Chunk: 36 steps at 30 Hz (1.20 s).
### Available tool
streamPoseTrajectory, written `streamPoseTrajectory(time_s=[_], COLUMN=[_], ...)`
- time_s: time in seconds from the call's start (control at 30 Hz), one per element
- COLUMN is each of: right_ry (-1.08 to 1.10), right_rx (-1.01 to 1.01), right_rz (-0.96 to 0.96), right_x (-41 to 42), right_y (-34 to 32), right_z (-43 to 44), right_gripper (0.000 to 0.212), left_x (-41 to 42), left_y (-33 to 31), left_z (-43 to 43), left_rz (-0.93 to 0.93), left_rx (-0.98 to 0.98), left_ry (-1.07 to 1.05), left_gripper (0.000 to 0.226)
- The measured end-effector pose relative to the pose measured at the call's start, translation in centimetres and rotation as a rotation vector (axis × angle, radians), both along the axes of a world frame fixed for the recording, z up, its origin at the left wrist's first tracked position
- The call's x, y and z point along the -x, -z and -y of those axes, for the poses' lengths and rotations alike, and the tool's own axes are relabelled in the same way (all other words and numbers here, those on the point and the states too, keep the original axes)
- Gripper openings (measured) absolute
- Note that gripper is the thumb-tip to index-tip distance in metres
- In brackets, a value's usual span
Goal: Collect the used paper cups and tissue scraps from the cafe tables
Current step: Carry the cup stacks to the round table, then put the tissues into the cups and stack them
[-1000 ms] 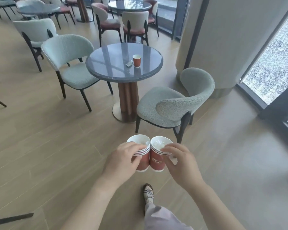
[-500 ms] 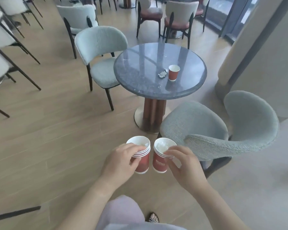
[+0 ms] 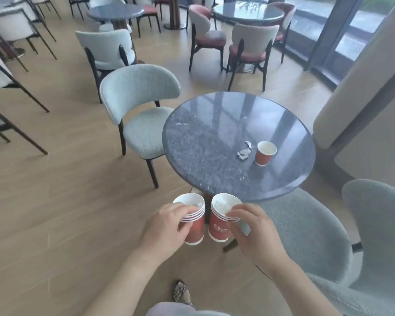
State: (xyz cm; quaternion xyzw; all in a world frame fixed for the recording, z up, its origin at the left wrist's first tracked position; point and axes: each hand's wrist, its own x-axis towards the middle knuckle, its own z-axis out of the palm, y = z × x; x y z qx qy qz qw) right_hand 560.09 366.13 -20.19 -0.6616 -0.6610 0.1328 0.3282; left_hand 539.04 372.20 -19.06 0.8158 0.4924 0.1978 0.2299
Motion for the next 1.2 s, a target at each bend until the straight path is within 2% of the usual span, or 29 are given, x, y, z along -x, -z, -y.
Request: streamPoseTrajectory(time_s=[0.2,0.53,0.67,0.9,1.2], right_ry=[0.108,0.069,0.119,0.228,0.487], right_rx=[0.014,0.063,0.066,0.132,0.313], right_rz=[-0.035,-0.028,-0.048,-0.067,-0.089], right_x=[-0.3,-3.0,-5.6,-8.6,-7.4], right_y=[1.0,2.8,3.1,4.6,7.1], right_z=[-10.1,-26.6,-32.3,-38.0,-41.6], right_gripper=[0.023,0.017,0.016,0.011,0.012], left_x=[-1.3,-4.4,-6.6,-11.1,-15.2], left_y=[0.1,1.6,1.9,3.2,6.8], left_z=[-12.1,-27.8,-33.8,-42.4,-51.4], left_rz=[-0.013,-0.05,-0.068,-0.072,-0.215], left_rx=[-0.04,-0.034,-0.023,0.048,0.087], left_ry=[0.043,0.062,0.086,0.2,0.534], left_gripper=[0.033,0.035,0.036,0.031,0.025])
